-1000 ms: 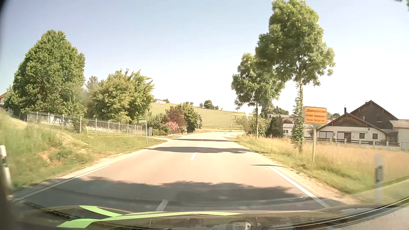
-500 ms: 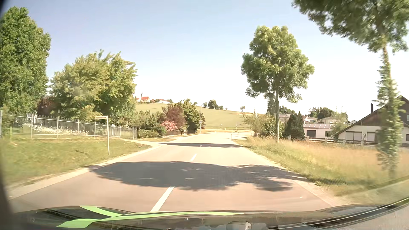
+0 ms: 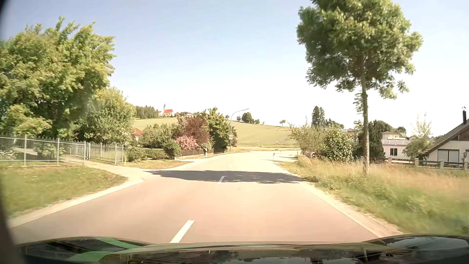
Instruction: Follow the waypoints while adhering to traffic rules and regulations
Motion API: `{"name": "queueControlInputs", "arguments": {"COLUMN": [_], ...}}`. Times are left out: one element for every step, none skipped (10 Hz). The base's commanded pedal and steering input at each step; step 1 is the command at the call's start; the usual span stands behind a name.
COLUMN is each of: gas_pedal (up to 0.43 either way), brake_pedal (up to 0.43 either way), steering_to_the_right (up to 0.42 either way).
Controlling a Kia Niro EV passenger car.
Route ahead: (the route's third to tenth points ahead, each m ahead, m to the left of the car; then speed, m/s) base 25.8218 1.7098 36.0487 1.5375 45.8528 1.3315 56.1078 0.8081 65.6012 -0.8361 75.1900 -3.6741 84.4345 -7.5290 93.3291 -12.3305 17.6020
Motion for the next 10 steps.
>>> {"name": "queueControlInputs", "arguments": {"gas_pedal": [0.110,0.110,0.110,0.000,0.000,0.000,0.000,0.000,0.000,0.000], "brake_pedal": [0.000,0.000,0.000,0.000,0.000,0.000,0.000,0.000,0.000,0.000], "steering_to_the_right": [-0.005,-0.002,0.000,0.000,0.000,0.002,0.004,0.007,0.009,0.010]}}
